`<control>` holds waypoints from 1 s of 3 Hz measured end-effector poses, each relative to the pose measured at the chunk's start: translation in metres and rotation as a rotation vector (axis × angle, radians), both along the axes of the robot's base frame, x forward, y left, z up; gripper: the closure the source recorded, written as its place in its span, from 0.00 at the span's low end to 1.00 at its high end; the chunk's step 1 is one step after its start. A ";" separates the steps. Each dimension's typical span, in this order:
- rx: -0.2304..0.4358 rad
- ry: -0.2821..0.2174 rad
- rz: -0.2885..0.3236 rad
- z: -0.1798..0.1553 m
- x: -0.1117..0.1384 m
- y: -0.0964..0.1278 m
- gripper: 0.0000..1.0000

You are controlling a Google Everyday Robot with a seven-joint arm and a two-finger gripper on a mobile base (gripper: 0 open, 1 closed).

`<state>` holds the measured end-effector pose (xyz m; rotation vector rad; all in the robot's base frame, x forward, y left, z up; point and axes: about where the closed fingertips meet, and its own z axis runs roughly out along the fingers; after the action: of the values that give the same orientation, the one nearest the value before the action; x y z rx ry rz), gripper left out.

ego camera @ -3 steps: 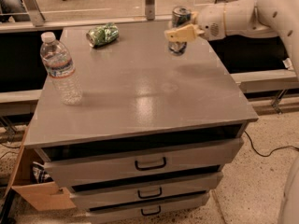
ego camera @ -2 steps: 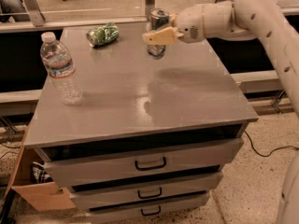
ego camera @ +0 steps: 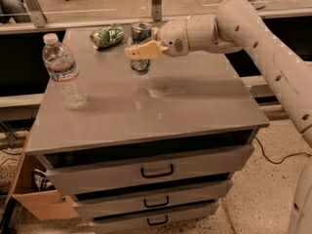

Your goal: Move redbull can near water bottle

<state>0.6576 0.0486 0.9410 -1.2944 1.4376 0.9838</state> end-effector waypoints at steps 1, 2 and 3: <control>0.002 0.001 0.061 -0.003 -0.005 0.024 1.00; 0.014 -0.001 0.147 -0.005 -0.013 0.058 1.00; 0.019 0.002 0.219 -0.009 -0.021 0.083 1.00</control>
Offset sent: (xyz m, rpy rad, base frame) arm -0.0206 0.0908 -0.0069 0.0284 -0.0062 0.2348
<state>0.6364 0.1319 0.9318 -1.4594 1.3045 1.1393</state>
